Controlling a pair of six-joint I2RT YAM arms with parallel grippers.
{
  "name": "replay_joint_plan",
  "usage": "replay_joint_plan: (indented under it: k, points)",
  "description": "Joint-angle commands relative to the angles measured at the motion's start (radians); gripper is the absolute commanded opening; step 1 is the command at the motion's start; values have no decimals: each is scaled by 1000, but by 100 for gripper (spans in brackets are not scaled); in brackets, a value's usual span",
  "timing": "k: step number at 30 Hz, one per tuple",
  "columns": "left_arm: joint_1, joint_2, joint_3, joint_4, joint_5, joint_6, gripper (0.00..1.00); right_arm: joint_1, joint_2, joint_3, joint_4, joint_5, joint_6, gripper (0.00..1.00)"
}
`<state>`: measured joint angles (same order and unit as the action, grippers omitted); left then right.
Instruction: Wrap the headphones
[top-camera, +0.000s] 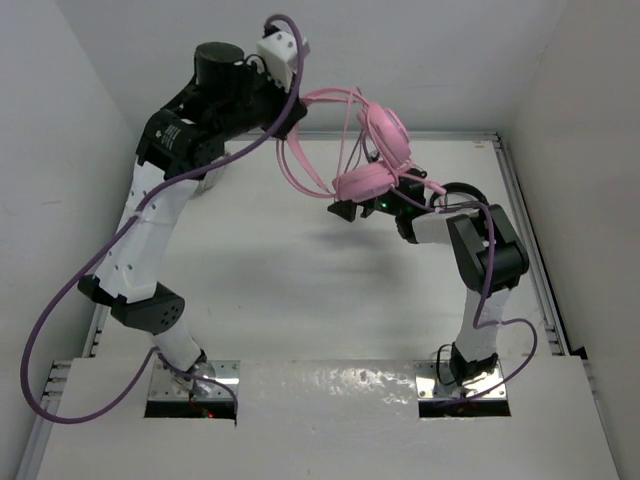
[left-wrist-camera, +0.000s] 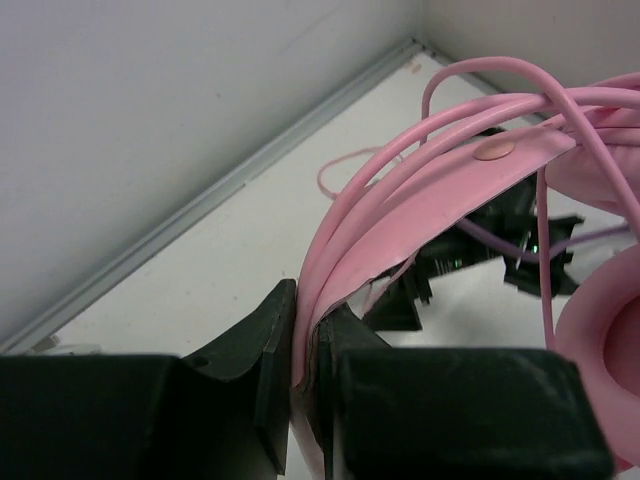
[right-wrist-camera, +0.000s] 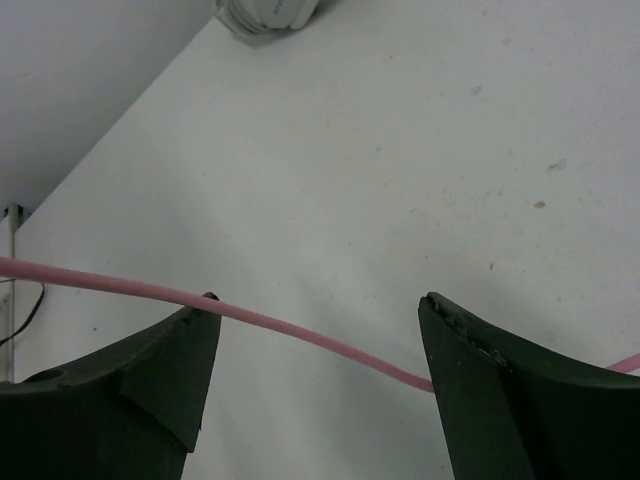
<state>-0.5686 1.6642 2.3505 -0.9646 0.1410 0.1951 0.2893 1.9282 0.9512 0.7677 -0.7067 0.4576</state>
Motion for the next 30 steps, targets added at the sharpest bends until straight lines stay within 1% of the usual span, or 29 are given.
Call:
replay_joint_plan:
  k: [1, 3, 4, 5, 6, 7, 8, 10, 13, 14, 15, 16, 17, 18, 19, 20, 21, 22, 23, 24, 25, 26, 27, 28, 29, 30]
  points:
    - [77, -21, 113, 161, 55, -150, 0, -1, 57, 18, 165, 29, 17, 79]
    - [111, -11, 144, 170, 83, -177, 0, 2, 78, 35, 147, 23, -36, 80]
    - [137, -9, 151, 175, 86, -186, 0, 5, 84, 49, 109, 24, -60, 80]
    - [147, -9, 151, 179, 86, -200, 0, 10, 90, 50, 81, 39, -130, 80]
    - [156, -6, 150, 188, 88, -223, 0, 22, 89, 52, 18, 117, -172, 81]
    - [171, -4, 150, 193, 92, -242, 0, 30, 89, 50, -2, 163, -212, 81]
    - [179, -1, 148, 199, 112, -252, 0, 43, 91, 47, -8, 250, -279, 81]
    - [191, 2, 150, 204, 132, -267, 0, 53, 92, 49, -22, 303, -329, 80]
    - [197, 2, 165, 205, 126, -272, 0, 54, 100, 75, -106, 323, -396, 56]
    - [206, 3, 171, 205, 123, -278, 0, 63, 100, 75, -125, 337, -428, 34]
    - [216, 6, 176, 205, 127, -286, 0, 67, 97, 70, -143, 357, -444, 22]
    - [246, 9, 182, 208, 138, -308, 0, 73, 92, 52, -166, 395, -450, 15]
    - [263, 14, 184, 216, 167, -322, 0, 92, 84, 37, -174, 415, -503, 10]
    - [306, 17, 181, 221, 186, -356, 0, 109, 57, -6, -188, 441, -522, 2]
    - [328, 23, 171, 230, 204, -373, 0, 129, 37, -29, -191, 501, -554, 0]
    - [347, 34, 162, 250, 233, -390, 0, 189, 16, -55, -194, 530, -572, 0]
    - [398, 43, 149, 263, 252, -429, 0, 224, -30, -102, -199, 556, -594, 0]
    - [424, 51, 123, 279, 285, -453, 0, 266, -53, -123, -209, 614, -637, 0]
    - [450, 71, 109, 315, 296, -473, 0, 353, -75, -138, -217, 637, -651, 0]
    - [496, 80, 77, 338, 302, -500, 0, 390, -116, -156, -255, 647, -671, 0]
    - [515, 89, 64, 357, 299, -502, 0, 428, -136, -161, -278, 651, -697, 0]
    - [529, 106, 52, 392, 252, -499, 0, 494, -156, -166, -298, 656, -704, 0]
    - [544, 114, 29, 408, 212, -465, 0, 520, -178, -166, -344, 656, -714, 0]
    - [546, 120, 15, 423, 113, -439, 0, 548, -222, -161, -381, 656, -740, 0]
    - [547, 126, -2, 464, 61, -409, 0, 598, -245, -154, -418, 668, -757, 0]
    - [547, 129, -40, 487, -4, -345, 0, 622, -268, -144, -477, 691, -772, 0]
